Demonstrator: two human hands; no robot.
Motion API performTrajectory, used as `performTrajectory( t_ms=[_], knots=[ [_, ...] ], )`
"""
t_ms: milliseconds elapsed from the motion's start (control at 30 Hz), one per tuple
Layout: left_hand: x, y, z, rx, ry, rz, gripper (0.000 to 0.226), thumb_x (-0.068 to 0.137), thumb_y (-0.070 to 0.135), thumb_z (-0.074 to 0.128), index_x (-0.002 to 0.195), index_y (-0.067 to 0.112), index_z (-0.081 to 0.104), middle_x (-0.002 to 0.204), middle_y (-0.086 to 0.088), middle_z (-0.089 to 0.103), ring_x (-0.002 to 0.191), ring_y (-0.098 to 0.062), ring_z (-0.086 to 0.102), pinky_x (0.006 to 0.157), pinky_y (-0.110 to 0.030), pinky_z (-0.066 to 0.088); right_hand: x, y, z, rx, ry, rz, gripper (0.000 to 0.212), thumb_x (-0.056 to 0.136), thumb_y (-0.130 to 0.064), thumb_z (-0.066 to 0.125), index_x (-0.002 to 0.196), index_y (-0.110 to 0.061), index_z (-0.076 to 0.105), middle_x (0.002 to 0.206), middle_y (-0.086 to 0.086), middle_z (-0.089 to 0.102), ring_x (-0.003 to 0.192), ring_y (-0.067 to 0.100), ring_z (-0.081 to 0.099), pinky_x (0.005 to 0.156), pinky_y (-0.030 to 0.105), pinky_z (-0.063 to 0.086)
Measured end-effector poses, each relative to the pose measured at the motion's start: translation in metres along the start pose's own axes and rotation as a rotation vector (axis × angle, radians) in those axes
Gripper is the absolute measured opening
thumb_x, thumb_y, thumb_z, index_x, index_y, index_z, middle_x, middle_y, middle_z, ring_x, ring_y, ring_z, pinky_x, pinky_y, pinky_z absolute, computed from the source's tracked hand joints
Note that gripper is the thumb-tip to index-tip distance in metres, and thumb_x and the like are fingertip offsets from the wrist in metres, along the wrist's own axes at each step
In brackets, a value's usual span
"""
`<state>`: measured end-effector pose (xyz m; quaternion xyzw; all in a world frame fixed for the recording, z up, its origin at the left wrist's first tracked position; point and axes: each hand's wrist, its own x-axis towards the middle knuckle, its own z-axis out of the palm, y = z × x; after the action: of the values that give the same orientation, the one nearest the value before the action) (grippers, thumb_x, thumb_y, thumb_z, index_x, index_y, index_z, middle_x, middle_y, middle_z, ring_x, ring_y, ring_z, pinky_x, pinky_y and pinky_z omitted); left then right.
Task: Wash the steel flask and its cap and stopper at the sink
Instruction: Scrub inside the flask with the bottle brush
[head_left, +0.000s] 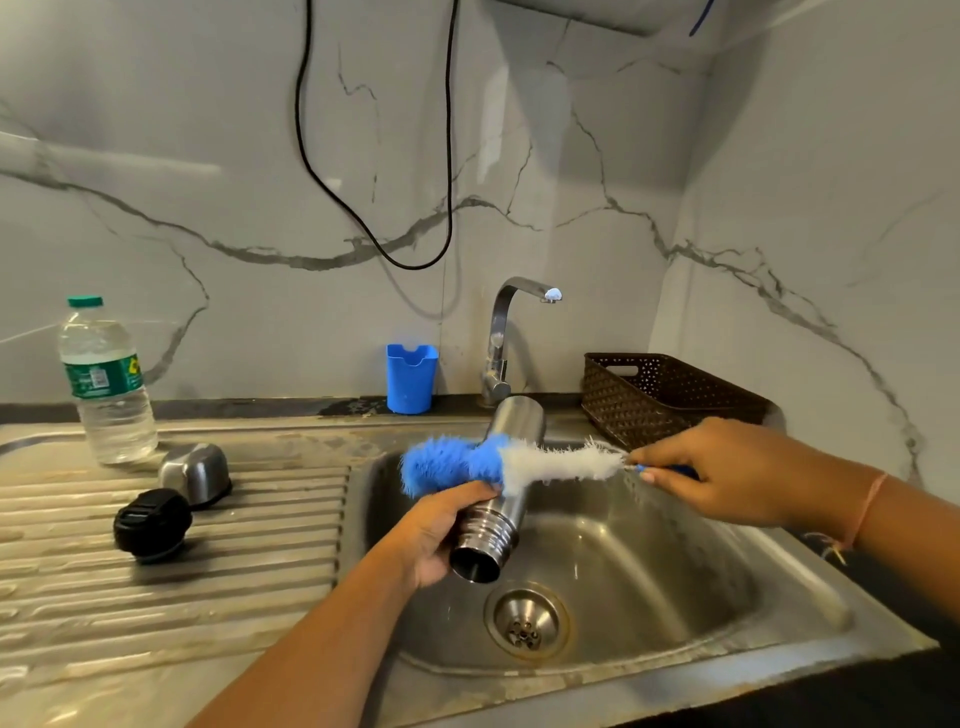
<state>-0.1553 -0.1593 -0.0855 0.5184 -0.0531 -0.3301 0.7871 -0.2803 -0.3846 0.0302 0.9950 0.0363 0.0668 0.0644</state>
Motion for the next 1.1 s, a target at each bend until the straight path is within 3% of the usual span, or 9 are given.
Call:
performTrajectory(
  t_ms=[133, 200, 400, 500, 600, 733, 833, 1000, 1100],
  knots=[
    [-0.002, 0.001, -0.001, 0.075, 0.030, 0.023, 0.056, 0.057, 0.017, 0.076, 0.105, 0.000, 0.054, 0.076, -0.015, 0.064, 0.059, -0.024, 0.063, 0.051, -0.029, 0.056, 0.001, 0.004, -0.004, -0.086, 0.034, 0.079, 0.033, 0.098, -0.043, 0.038, 0.125, -0.043, 0.056, 0.079, -0.017, 0.062, 0.064, 0.000, 0.051, 0.059, 0.018, 0.041],
    [-0.001, 0.001, -0.003, 0.133, 0.026, 0.034, 0.060, 0.059, 0.016, 0.076, 0.111, 0.000, 0.052, 0.076, -0.016, 0.063, 0.057, -0.024, 0.062, 0.050, -0.030, 0.055, 0.005, 0.013, -0.004, -0.104, 0.075, 0.170, 0.032, 0.098, -0.044, 0.036, 0.119, -0.040, 0.061, 0.078, -0.015, 0.059, 0.072, 0.006, 0.055, 0.066, 0.026, 0.048],
    [0.000, -0.009, 0.008, 0.371, -0.020, 0.057, 0.060, 0.074, 0.005, 0.075, 0.124, 0.015, 0.042, 0.098, -0.017, 0.062, 0.063, -0.022, 0.066, 0.053, -0.032, 0.055, 0.010, 0.024, 0.000, -0.200, 0.109, 0.341, 0.033, 0.097, -0.039, 0.034, 0.113, -0.032, 0.063, 0.105, -0.002, 0.068, 0.092, 0.022, 0.062, 0.080, 0.038, 0.051],
    [0.004, -0.010, 0.007, 0.335, 0.037, 0.090, 0.059, 0.075, 0.008, 0.075, 0.123, 0.013, 0.042, 0.099, -0.019, 0.062, 0.060, -0.023, 0.066, 0.051, -0.032, 0.055, 0.002, 0.018, 0.012, -0.142, 0.083, 0.276, 0.034, 0.097, -0.040, 0.036, 0.112, -0.028, 0.063, 0.100, -0.004, 0.069, 0.088, 0.018, 0.063, 0.080, 0.037, 0.051],
    [0.004, -0.006, 0.001, 0.174, 0.072, 0.069, 0.046, 0.078, 0.014, 0.071, 0.117, 0.007, 0.047, 0.085, -0.018, 0.065, 0.057, -0.023, 0.064, 0.049, -0.030, 0.054, -0.007, -0.003, 0.021, 0.062, 0.002, 0.110, 0.031, 0.098, -0.039, 0.041, 0.113, -0.028, 0.066, 0.074, -0.013, 0.062, 0.064, 0.002, 0.056, 0.060, 0.018, 0.043],
    [0.000, -0.002, -0.004, 0.059, 0.039, 0.060, 0.048, 0.064, 0.021, 0.071, 0.106, 0.006, 0.054, 0.073, -0.012, 0.066, 0.058, -0.022, 0.062, 0.052, -0.029, 0.054, -0.004, -0.018, 0.015, 0.146, -0.021, 0.041, 0.030, 0.098, -0.037, 0.044, 0.121, -0.034, 0.062, 0.062, -0.020, 0.049, 0.057, -0.011, 0.052, 0.050, 0.012, 0.032],
    [-0.001, -0.002, -0.003, -0.013, -0.013, 0.045, 0.049, 0.062, 0.020, 0.068, 0.105, 0.003, 0.055, 0.070, -0.013, 0.066, 0.060, -0.024, 0.062, 0.055, -0.031, 0.054, 0.002, -0.009, 0.006, 0.046, 0.028, 0.063, 0.031, 0.098, -0.040, 0.041, 0.122, -0.037, 0.061, 0.083, -0.016, 0.065, 0.066, -0.005, 0.056, 0.057, 0.012, 0.037],
    [0.001, -0.002, 0.004, 0.107, -0.007, 0.138, 0.084, 0.057, 0.011, 0.078, 0.131, 0.011, 0.038, 0.104, -0.023, 0.061, 0.065, -0.027, 0.066, 0.053, -0.034, 0.055, 0.009, 0.013, -0.005, -0.140, 0.140, 0.273, 0.034, 0.098, -0.042, 0.034, 0.118, -0.033, 0.061, 0.106, -0.003, 0.067, 0.094, 0.021, 0.062, 0.079, 0.037, 0.052],
    [0.004, -0.003, 0.003, 0.158, -0.002, 0.098, 0.080, 0.063, 0.007, 0.081, 0.131, 0.009, 0.039, 0.097, -0.022, 0.064, 0.060, -0.026, 0.066, 0.050, -0.031, 0.054, 0.007, 0.012, -0.005, -0.135, 0.134, 0.230, 0.035, 0.099, -0.041, 0.034, 0.124, -0.035, 0.058, 0.105, -0.004, 0.068, 0.082, 0.013, 0.059, 0.073, 0.030, 0.050]
  ],
)
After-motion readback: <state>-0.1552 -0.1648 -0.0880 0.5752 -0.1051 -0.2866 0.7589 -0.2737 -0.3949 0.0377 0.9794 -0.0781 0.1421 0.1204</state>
